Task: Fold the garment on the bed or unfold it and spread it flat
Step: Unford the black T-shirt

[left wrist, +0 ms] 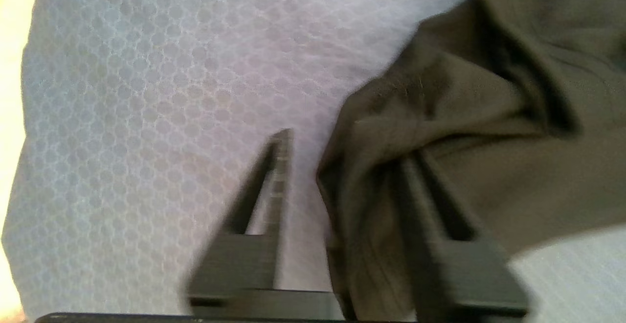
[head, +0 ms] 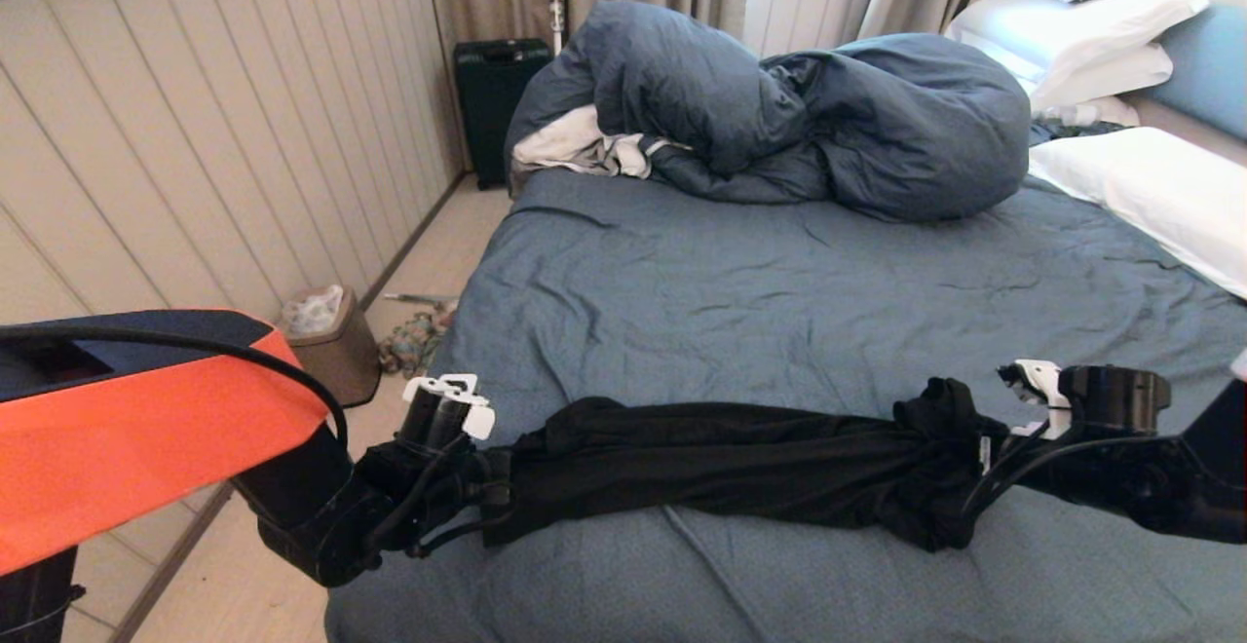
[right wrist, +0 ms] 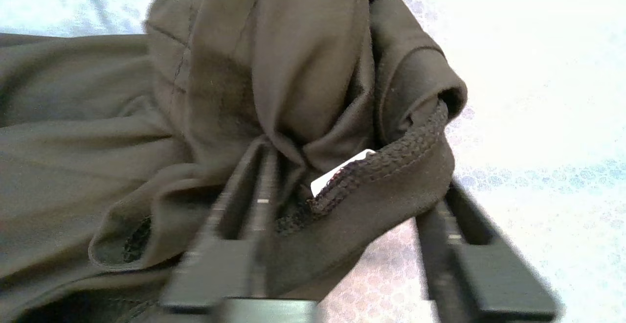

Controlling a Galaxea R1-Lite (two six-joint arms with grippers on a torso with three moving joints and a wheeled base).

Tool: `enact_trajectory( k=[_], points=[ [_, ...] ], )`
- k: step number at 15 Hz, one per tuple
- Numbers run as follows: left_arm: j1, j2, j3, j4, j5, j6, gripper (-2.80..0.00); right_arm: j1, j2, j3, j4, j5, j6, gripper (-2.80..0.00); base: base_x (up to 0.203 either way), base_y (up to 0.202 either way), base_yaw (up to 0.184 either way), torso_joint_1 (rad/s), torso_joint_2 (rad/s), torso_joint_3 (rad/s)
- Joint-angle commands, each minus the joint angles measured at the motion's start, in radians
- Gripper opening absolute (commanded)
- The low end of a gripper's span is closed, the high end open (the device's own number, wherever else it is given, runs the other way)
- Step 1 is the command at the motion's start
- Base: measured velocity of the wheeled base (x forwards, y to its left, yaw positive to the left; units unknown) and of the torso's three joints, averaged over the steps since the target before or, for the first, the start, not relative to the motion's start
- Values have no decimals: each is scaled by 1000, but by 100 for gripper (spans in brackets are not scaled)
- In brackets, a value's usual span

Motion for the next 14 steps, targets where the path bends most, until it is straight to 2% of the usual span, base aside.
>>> enact_trajectory(
  k=[1,2,4,6,7,10,11,12,14],
  points=[
    [-12,-72,36,-24,-1,-2,0,-1,-46,13,1,18,1,0,0,0,0,0,0,0],
    [-16,-122,58,-41,-3,-2,0,-4,-62,19,5,78,8,0,0,0,0,0,0,0],
    [-20,-219,104,-54,-17,-2,0,-23,-114,33,15,139,29,0,0,0,0,0,0,0],
    [-20,-302,141,-46,-29,-3,0,-36,-185,33,86,186,36,0,0,0,0,0,0,0],
    [-20,-314,156,-34,-32,-3,0,-56,-210,28,131,237,41,0,0,0,0,0,0,0],
    [-17,-333,168,-38,-32,-3,0,-67,-242,33,150,257,44,0,0,0,0,0,0,0],
    [-8,-355,169,-33,-32,-3,-33,-63,-261,46,151,260,47,0,0,0,0,0,0,0],
    [2,-366,170,-31,-32,-3,-280,-58,-286,63,151,262,61,-280,0,0,0,0,0,0],
    [9,-379,169,-15,-39,-4,-280,-53,-339,76,156,269,86,-280,0,0,0,0,0,0]
  ],
)
